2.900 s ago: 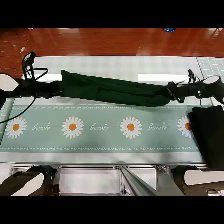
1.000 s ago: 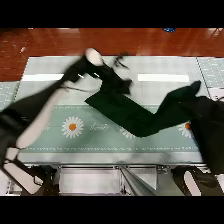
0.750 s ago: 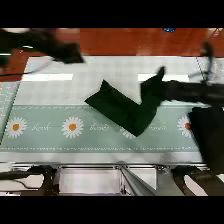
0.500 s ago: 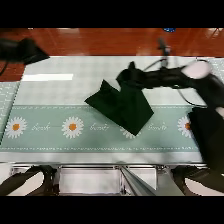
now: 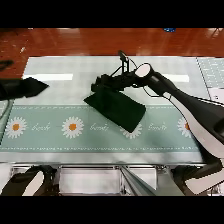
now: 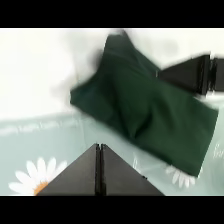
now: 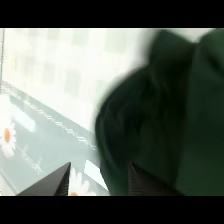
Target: Fold the shirts.
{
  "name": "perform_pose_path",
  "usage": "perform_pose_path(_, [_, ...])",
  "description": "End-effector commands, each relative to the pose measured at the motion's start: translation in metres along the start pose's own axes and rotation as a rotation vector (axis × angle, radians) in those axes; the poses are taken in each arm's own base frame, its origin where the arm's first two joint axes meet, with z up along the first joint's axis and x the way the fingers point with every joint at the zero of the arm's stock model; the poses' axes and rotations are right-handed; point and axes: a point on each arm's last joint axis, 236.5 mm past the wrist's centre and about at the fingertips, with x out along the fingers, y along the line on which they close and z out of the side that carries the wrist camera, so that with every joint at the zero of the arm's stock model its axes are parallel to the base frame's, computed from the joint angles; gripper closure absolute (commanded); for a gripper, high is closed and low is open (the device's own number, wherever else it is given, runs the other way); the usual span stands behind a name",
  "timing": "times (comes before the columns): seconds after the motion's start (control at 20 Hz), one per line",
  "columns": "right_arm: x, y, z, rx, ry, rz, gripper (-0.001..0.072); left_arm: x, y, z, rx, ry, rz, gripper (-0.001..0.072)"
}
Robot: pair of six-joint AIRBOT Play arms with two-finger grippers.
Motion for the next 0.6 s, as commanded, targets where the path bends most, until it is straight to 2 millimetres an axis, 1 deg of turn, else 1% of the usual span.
perform_pose_path(0.0, [-0.023,0.001,0.029,0.082,-0.058,0.023,0.0297,0.026,0.002,-0.030,-0.014,0.066,-0.014,0.0687])
perform_pose_path(0.05, [-0.054,0.005,0.040,0.083,-0.065,0.040,0.0298,0.029,-0.001,-0.033,-0.009,0.080,-0.021,0.0687])
perform_pose_path(0.1, [-0.092,0.008,0.048,0.067,-0.064,0.046,0.0298,0.030,-0.003,-0.034,-0.005,0.083,-0.025,0.0687])
perform_pose_path(0.15, [-0.130,0.006,0.051,0.047,-0.067,0.023,0.0299,0.030,-0.003,-0.033,-0.003,0.078,-0.025,0.0687])
perform_pose_path(0.2, [-0.171,-0.002,0.049,0.016,-0.067,-0.051,0.0298,0.030,-0.003,-0.033,-0.003,0.078,-0.024,0.0687])
perform_pose_path(0.25, [-0.209,-0.018,0.040,-0.014,-0.066,-0.177,0.0299,0.030,-0.003,-0.033,-0.003,0.078,-0.024,0.0687])
perform_pose_path(0.3, [-0.249,-0.044,0.025,-0.028,-0.073,-0.358,0.0299,0.030,-0.003,-0.032,-0.003,0.075,-0.023,0.0687])
perform_pose_path(0.35, [-0.283,-0.069,0.006,-0.018,-0.089,-0.530,0.0298,0.030,-0.002,-0.031,-0.003,0.070,-0.022,0.0687])
perform_pose_path(0.4, [-0.311,-0.091,-0.017,0.021,-0.128,-0.670,0.0298,0.031,-0.002,-0.029,-0.004,0.063,-0.020,0.0687])
perform_pose_path(0.45, [-0.326,-0.108,-0.040,0.082,-0.181,-0.745,0.0298,0.031,-0.001,-0.027,-0.003,0.053,-0.018,0.0687])
perform_pose_path(0.5, [-0.328,-0.121,-0.064,0.146,-0.239,-0.765,0.0298,0.031,-0.001,-0.025,-0.003,0.044,-0.016,0.0687])
perform_pose_path(0.55, [-0.319,-0.131,-0.084,0.198,-0.287,-0.738,0.0299,0.031,0.000,-0.023,-0.004,0.036,-0.014,0.0687])
